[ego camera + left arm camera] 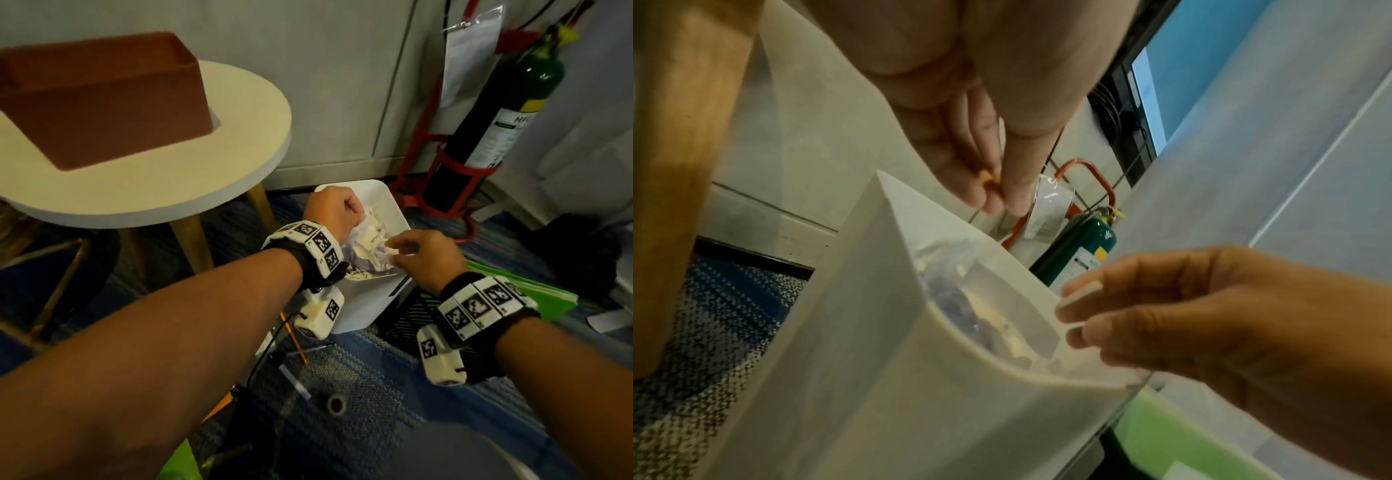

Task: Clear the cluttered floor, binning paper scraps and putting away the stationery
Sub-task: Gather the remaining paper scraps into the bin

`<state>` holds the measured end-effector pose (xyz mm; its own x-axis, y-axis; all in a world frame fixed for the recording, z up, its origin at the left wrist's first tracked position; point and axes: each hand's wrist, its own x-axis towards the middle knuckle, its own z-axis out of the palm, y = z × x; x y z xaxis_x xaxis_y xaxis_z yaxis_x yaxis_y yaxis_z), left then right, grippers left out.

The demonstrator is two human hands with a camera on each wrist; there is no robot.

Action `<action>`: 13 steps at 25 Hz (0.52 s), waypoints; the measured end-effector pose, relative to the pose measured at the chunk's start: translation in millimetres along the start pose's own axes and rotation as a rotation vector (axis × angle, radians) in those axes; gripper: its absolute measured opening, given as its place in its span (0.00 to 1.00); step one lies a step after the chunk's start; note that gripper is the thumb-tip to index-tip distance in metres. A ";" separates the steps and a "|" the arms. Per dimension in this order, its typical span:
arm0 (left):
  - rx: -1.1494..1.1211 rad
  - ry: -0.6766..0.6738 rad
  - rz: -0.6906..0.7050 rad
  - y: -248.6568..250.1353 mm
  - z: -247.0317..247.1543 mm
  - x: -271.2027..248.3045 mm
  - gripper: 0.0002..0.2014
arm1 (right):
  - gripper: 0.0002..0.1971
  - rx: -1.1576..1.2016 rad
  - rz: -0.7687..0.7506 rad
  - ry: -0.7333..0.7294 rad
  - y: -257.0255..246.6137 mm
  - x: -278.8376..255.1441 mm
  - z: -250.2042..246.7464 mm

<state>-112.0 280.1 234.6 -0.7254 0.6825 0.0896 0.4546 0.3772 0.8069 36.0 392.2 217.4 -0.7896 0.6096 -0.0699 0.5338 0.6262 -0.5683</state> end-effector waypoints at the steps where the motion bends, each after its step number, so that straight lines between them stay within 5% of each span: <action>1: 0.003 -0.043 -0.007 -1.9 3.4 -0.4 0.06 | 0.11 0.037 0.003 0.017 0.9 -2.5 0.2; 6: -0.001 -0.191 0.062 -15.8 -3.3 -8.8 0.20 | 0.12 0.163 -0.068 0.100 -0.2 -16.9 6.3; 13: 0.175 -0.104 0.250 -38.2 -48.1 -54.6 0.22 | 0.15 0.135 -0.479 0.009 -15.7 -50.9 19.7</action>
<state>-114.6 198.3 227.0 -0.5274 0.8245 0.2051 0.7005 0.2853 0.6542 61.8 341.8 213.8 -0.9337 0.2730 0.2316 0.0668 0.7685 -0.6364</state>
